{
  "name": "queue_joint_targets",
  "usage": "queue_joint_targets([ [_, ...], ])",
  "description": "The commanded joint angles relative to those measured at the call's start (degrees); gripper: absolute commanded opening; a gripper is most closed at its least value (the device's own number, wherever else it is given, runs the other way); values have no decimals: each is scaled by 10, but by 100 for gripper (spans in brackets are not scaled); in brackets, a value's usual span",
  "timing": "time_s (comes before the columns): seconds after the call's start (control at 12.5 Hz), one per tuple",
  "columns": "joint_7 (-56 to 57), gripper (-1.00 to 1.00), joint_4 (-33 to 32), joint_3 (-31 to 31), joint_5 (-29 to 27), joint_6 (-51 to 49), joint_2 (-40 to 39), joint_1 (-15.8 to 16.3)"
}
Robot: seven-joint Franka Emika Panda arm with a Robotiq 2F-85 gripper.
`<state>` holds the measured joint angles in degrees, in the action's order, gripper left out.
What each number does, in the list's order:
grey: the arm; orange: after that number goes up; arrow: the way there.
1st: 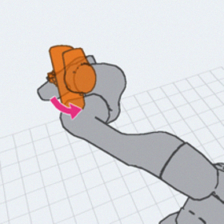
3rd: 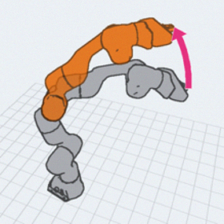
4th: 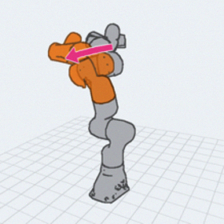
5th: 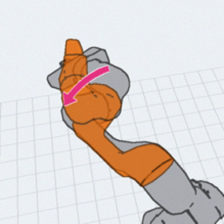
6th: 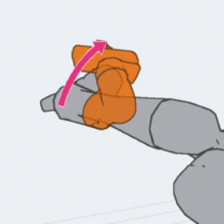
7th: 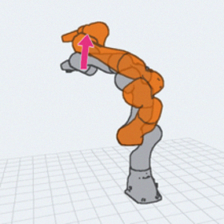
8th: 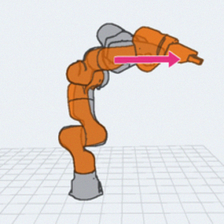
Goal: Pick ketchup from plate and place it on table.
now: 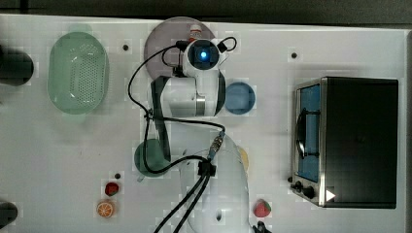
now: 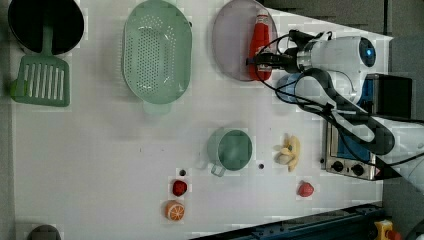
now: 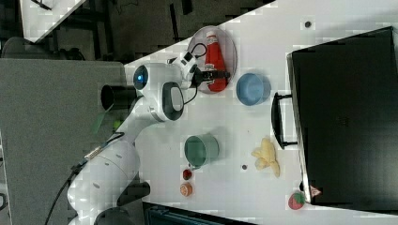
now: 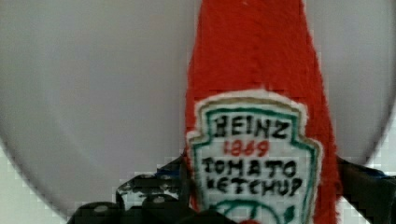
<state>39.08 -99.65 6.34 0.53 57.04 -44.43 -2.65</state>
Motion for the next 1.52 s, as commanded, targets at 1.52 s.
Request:
queue_joint_targets([
  [1.52,-143,27,-24,-9,0,-274,309,-20],
])
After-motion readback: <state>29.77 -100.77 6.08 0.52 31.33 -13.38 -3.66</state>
